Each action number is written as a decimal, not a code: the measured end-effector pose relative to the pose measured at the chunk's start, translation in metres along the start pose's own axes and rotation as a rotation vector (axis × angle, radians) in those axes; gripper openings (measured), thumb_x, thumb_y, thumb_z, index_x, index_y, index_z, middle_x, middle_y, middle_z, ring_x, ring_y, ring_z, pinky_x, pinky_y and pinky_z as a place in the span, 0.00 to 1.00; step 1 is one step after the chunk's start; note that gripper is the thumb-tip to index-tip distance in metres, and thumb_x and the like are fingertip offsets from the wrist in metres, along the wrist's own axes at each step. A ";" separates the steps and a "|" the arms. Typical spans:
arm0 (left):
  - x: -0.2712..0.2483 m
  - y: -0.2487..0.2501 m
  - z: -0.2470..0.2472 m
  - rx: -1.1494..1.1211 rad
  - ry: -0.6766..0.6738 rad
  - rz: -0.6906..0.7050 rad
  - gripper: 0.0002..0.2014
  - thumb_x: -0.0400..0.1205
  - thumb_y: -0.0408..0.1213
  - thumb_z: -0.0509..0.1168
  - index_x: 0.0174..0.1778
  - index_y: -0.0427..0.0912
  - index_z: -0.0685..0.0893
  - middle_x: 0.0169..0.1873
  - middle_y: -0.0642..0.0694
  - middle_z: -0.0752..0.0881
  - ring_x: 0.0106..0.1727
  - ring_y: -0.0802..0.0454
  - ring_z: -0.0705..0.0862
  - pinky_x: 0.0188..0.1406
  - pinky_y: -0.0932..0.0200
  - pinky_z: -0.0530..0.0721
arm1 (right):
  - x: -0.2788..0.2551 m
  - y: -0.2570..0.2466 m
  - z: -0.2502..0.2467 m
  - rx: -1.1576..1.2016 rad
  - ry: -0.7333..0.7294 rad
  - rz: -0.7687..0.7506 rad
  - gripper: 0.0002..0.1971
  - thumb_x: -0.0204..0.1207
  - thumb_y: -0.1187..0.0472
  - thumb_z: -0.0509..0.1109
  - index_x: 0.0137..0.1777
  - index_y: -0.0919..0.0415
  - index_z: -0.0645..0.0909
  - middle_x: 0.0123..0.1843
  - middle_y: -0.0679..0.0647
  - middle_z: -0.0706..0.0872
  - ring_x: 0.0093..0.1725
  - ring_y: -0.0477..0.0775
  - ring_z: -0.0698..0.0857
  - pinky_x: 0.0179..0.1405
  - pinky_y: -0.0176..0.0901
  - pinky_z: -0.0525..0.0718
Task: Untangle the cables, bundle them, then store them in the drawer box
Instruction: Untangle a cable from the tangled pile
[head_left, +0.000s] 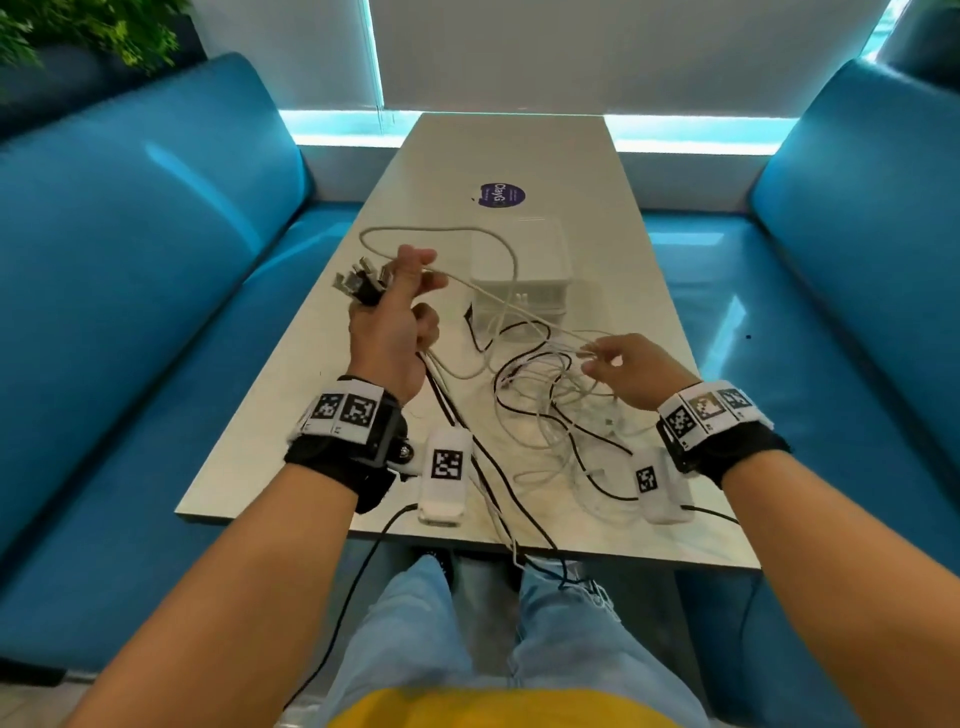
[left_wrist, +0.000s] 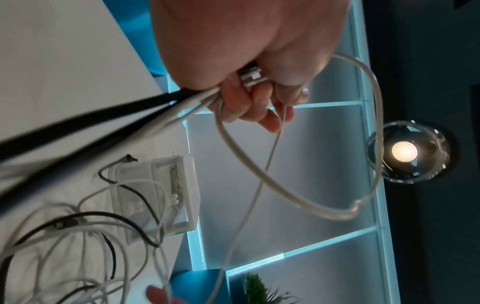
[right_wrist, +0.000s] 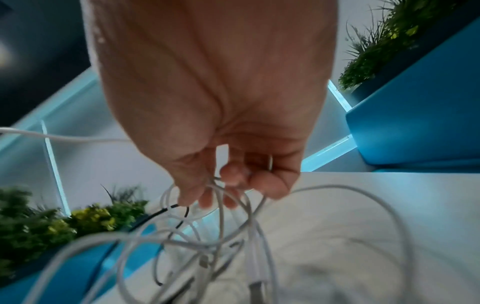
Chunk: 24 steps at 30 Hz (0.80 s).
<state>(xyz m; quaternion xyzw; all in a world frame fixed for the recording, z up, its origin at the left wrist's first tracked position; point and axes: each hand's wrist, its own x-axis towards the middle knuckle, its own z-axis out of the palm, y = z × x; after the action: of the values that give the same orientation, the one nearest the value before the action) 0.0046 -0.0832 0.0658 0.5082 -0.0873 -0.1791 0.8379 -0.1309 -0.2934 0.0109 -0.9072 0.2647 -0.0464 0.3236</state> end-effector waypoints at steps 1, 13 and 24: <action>-0.001 0.002 0.000 0.021 -0.013 -0.001 0.12 0.84 0.48 0.63 0.42 0.47 0.86 0.30 0.51 0.86 0.20 0.59 0.62 0.18 0.67 0.57 | 0.000 -0.004 0.000 0.004 0.046 -0.034 0.14 0.79 0.53 0.71 0.63 0.52 0.84 0.52 0.49 0.83 0.52 0.48 0.80 0.56 0.40 0.73; -0.003 -0.009 0.002 0.191 -0.441 -0.129 0.15 0.79 0.25 0.66 0.58 0.45 0.85 0.33 0.52 0.81 0.20 0.63 0.64 0.16 0.71 0.62 | -0.013 -0.084 -0.027 0.283 0.134 -0.364 0.17 0.85 0.50 0.61 0.58 0.60 0.87 0.36 0.55 0.83 0.27 0.38 0.78 0.31 0.30 0.74; -0.017 -0.033 0.040 0.543 -0.420 -0.046 0.04 0.81 0.32 0.69 0.44 0.35 0.87 0.27 0.52 0.84 0.19 0.66 0.74 0.18 0.73 0.69 | -0.026 -0.102 -0.040 0.572 0.156 -0.515 0.13 0.84 0.57 0.63 0.66 0.53 0.80 0.46 0.51 0.84 0.35 0.48 0.83 0.37 0.34 0.82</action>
<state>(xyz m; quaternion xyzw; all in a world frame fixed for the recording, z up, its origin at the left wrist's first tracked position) -0.0309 -0.1229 0.0562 0.6665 -0.2910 -0.2690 0.6315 -0.1172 -0.2361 0.1074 -0.8109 0.0287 -0.2667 0.5201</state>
